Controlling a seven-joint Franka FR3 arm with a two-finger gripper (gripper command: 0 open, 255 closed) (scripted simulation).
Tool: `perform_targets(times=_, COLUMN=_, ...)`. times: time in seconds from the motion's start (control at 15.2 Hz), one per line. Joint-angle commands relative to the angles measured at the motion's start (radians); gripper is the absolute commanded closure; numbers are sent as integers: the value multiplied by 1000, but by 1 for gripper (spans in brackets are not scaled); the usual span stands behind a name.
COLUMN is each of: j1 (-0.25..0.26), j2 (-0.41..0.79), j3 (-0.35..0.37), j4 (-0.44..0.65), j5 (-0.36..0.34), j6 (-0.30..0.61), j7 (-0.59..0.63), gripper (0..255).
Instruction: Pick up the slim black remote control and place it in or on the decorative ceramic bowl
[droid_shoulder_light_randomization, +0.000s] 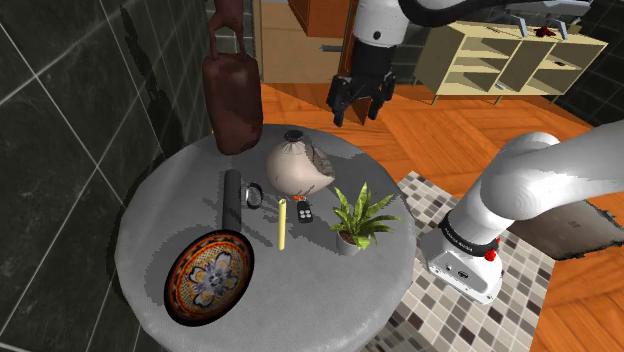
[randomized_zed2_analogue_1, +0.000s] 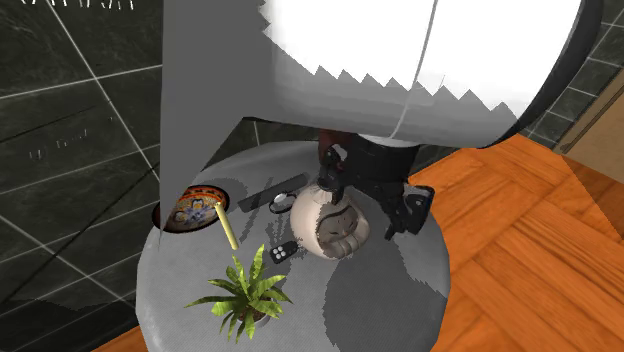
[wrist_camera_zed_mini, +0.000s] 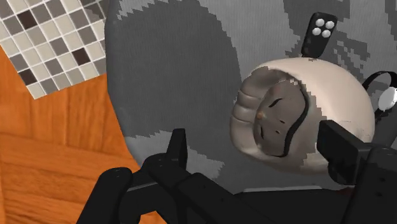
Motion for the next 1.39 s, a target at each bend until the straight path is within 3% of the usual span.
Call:
perform_targets(times=0.0, j1=5, j2=39, j3=57, j4=5, j5=27, j6=46, j7=73, gripper=0)
perform_targets(times=0.4, j1=-13, j2=202, j3=222, j4=56, j5=56, j6=188, j7=276, gripper=0)
perform_targets(times=0.73, j1=-60, j2=384, j3=369, j4=139, j5=3, j6=303, j7=474, gripper=0)
perform_targets(times=0.92, j1=-97, j2=521, j3=457, j4=205, j5=-85, j6=365, j7=621, gripper=0)
perform_targets(times=1.12, j1=-116, j2=687, j3=525, j4=285, j5=-234, j6=410, j7=801, gripper=0)
perform_targets(times=1.32, j1=-71, j2=866, j3=528, j4=383, j5=-412, j6=423, j7=989, gripper=0)
